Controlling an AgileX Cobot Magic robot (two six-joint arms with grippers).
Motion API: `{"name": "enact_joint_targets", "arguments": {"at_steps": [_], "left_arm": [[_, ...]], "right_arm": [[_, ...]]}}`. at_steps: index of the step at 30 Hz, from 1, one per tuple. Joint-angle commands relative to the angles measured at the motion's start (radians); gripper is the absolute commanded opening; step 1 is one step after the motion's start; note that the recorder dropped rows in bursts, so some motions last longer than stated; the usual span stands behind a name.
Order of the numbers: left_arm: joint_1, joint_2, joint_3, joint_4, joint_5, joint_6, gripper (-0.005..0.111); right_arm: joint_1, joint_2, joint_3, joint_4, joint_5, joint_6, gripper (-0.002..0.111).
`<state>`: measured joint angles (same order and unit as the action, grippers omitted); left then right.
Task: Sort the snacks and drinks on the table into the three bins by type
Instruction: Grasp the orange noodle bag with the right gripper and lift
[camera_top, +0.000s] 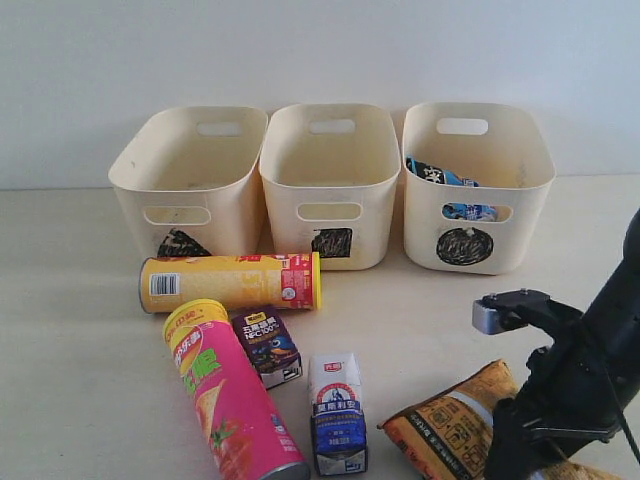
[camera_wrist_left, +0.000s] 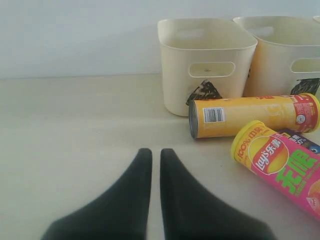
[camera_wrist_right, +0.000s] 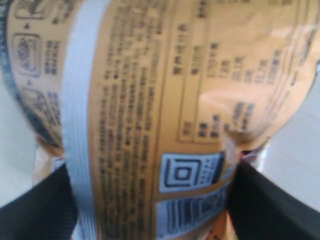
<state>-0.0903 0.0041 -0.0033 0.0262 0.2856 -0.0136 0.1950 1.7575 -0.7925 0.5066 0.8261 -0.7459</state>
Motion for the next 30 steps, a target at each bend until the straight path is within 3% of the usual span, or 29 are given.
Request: {"name": "enact_joint_targets", "arguments": {"at_steps": [1,16,19,24,30], "left_arm": [[0.0,-0.004,0.003,-0.008,-0.007,0.005,0.006],[0.0,-0.004,0.003,-0.008,-0.007,0.005,0.006],[0.0,-0.004,0.003,-0.008,-0.007,0.005,0.006],[0.0,-0.004,0.003,-0.008,-0.007,0.005,0.006],[0.0,-0.004,0.003,-0.008,-0.007,0.005,0.006]], "right_arm": [[0.007,0.019,-0.021,-0.138,-0.034,0.104,-0.001],[0.0,-0.199,-0.139,-0.144,0.203,0.029,0.0],[-0.041,-0.234,-0.17,-0.121,0.227,0.013,0.0],[-0.147,-0.257,-0.357,-0.02,0.241,0.087,0.0],[-0.155,-0.228,-0.577,-0.022,0.132,0.182,0.0]]}}
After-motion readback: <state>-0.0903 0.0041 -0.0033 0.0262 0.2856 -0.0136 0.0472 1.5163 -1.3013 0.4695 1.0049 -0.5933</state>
